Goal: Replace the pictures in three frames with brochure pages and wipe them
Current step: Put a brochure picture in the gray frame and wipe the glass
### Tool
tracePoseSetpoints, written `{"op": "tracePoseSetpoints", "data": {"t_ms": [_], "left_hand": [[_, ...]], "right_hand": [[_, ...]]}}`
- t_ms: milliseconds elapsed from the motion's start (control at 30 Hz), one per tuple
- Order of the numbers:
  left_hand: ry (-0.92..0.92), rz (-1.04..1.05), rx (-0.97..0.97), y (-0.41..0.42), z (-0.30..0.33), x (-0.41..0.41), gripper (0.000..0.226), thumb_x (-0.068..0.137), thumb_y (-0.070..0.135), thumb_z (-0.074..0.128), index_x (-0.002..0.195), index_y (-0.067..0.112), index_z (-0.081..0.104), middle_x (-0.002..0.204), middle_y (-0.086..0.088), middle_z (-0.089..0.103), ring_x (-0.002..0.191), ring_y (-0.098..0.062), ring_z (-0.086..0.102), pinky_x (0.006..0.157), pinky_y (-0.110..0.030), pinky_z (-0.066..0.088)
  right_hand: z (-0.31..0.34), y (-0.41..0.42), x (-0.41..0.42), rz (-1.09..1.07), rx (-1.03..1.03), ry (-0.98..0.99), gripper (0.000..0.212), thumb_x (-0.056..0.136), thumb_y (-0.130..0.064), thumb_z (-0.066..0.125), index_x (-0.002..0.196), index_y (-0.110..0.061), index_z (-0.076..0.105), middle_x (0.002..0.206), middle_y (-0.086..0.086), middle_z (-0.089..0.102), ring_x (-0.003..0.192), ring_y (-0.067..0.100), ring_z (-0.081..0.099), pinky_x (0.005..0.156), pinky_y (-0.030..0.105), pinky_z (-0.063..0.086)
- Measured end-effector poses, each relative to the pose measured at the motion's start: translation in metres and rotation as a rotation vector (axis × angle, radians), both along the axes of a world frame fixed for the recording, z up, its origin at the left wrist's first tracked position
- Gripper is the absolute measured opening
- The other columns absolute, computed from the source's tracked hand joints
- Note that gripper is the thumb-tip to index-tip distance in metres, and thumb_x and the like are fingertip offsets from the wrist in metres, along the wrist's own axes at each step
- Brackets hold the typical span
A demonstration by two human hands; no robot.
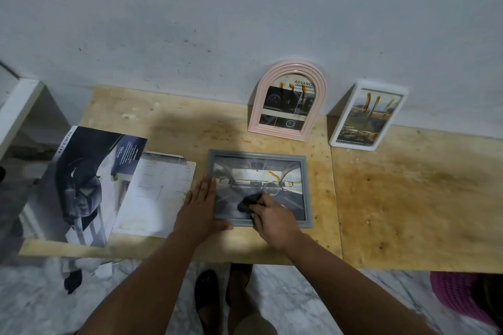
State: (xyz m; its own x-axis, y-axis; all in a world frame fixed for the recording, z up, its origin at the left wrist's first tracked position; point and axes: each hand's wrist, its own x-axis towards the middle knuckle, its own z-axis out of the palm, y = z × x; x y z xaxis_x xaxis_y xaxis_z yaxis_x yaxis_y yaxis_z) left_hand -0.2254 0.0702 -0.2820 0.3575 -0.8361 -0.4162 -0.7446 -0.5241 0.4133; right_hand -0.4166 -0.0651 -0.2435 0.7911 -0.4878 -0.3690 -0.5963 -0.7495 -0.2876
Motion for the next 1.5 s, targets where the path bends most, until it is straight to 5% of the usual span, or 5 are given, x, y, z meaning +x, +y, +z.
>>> {"op": "tracePoseSetpoints", "data": {"t_ms": [200,533,1100,1333,1500], "left_hand": [[0.004,-0.016,-0.011,0.001,0.001,0.001,0.134,0.072,0.080,0.063,0.157,0.018,-0.021,0.163,-0.002,-0.029,0.153,-0.023,-0.017,0.125,-0.044,-0.002],[-0.024,-0.050,0.000,0.000,-0.003,0.003,0.128,0.074,0.080,0.060,0.158,0.020,-0.016,0.162,-0.003,-0.031,0.152,-0.023,-0.021,0.125,-0.044,-0.003],[-0.038,-0.057,0.045,-0.001,0.001,0.001,0.123,0.076,0.081,0.057,0.160,0.021,-0.010,0.162,-0.004,-0.032,0.153,-0.025,-0.019,0.124,-0.045,-0.002],[-0.027,-0.052,0.043,-0.002,0.003,0.001,0.124,0.075,0.079,0.061,0.160,0.020,-0.009,0.162,-0.004,-0.032,0.153,-0.026,-0.017,0.126,-0.048,0.001],[-0.002,-0.049,0.016,-0.001,-0.004,0.003,0.125,0.073,0.082,0.059,0.161,0.020,-0.006,0.157,-0.001,-0.039,0.153,-0.025,-0.020,0.124,-0.047,-0.001]], "right_hand": [[0.043,-0.059,0.018,-0.675,0.806,-0.186,0.020,0.101,-0.015,0.061,0.113,-0.010,0.077,0.101,0.022,0.074,0.078,0.024,0.072,0.073,0.038,0.063],[0.007,-0.091,0.039,-0.167,-0.070,0.032,0.037,0.105,-0.032,0.046,0.132,-0.018,0.067,0.137,0.009,0.049,0.102,0.035,0.063,0.082,0.041,0.055],[0.005,-0.025,-0.013,-0.045,-0.033,0.044,0.035,0.104,-0.034,0.045,0.130,-0.028,0.067,0.135,0.000,0.054,0.104,0.027,0.066,0.079,0.038,0.058],[0.041,-0.079,-0.010,-0.527,0.632,-0.140,0.025,0.103,-0.020,0.058,0.123,-0.021,0.074,0.101,0.008,0.074,0.082,0.024,0.074,0.072,0.037,0.063],[0.038,-0.112,-0.003,-0.389,0.024,-0.187,0.033,0.103,-0.025,0.051,0.131,-0.024,0.068,0.115,0.005,0.073,0.097,0.029,0.068,0.077,0.038,0.056]]}}
